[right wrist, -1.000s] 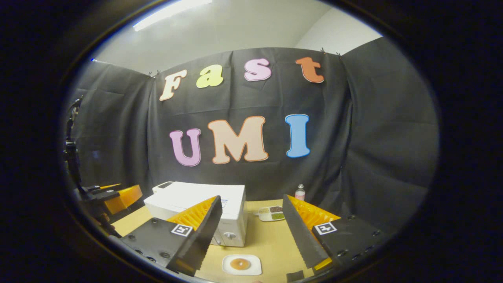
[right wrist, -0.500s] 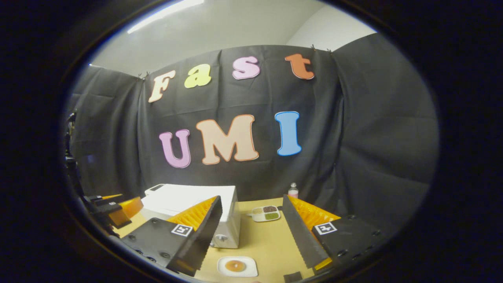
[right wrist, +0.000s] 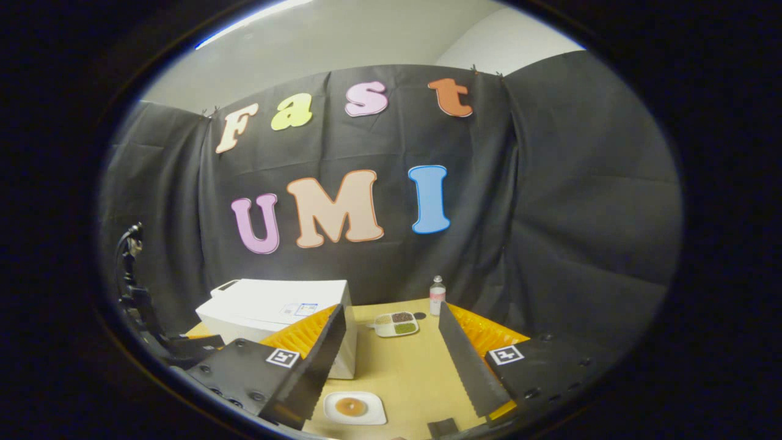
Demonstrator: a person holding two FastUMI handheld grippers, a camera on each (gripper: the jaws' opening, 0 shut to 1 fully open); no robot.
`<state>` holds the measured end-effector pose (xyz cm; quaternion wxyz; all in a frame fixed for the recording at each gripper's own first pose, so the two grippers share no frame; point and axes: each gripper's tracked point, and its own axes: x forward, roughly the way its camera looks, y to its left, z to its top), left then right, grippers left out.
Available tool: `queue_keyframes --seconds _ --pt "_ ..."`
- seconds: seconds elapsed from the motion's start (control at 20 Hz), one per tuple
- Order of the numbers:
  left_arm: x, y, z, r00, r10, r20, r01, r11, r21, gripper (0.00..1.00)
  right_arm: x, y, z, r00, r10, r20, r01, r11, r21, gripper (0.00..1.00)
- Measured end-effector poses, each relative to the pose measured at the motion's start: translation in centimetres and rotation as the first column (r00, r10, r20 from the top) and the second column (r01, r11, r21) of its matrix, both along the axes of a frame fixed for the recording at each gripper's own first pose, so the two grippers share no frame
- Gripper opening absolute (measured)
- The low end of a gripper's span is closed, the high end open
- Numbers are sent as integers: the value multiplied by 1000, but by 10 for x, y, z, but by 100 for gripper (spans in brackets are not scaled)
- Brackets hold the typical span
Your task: Open the microwave oven with the left hand, put the food in, and close the microwave oven.
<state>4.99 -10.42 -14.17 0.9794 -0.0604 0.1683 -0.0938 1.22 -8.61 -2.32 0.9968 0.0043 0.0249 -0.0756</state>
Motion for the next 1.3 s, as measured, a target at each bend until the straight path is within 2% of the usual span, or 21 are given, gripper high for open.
queue_keyframes --seconds 0.25,0.45,0.6,0.65,0.75,0.95,1.0,1.05,1.1,1.15,1.2,1.3 --pt "12 -15 -44 996 -42 -82 45 999 25 94 -6 -7 -7 999 -30 -22 30 999 11 92" --pt "25 -18 -78 989 -43 -141 55 995 79 93 -11 -9 -16 998 -48 -46 49 998 25 92" --pt "40 -24 -98 986 -53 -159 67 994 84 90 -13 -9 -20 997 -58 -54 60 998 34 92" --pt "44 -27 -105 984 -56 -167 70 995 74 84 -13 -9 -20 997 -62 -55 64 997 39 92" --pt "54 -33 -115 983 -59 -172 70 996 57 85 -13 -9 -24 996 -68 -61 71 996 48 92" --pt "68 -44 -128 981 -74 -177 85 995 55 75 -12 -9 -31 994 -70 -83 74 996 50 92" --pt "71 -46 -131 981 -73 -181 85 995 56 69 -12 -8 -33 994 -70 -90 74 996 47 92" --pt "71 -44 -134 981 -65 -180 79 995 69 71 -12 -7 -35 993 -68 -95 73 996 47 92" --pt "74 -43 -135 982 -63 -177 77 994 76 62 -11 -6 -35 993 -66 -97 71 996 50 92" --pt "77 -43 -138 982 -58 -178 73 994 81 61 -10 -5 -35 993 -64 -99 70 996 53 92" --pt "78 -42 -142 982 -58 -182 74 994 83 65 -10 -4 -39 993 -61 -103 67 996 56 92" --pt "82 -40 -144 983 -43 -177 60 994 92 58 -9 -2 -46 991 -53 -126 61 996 58 92"
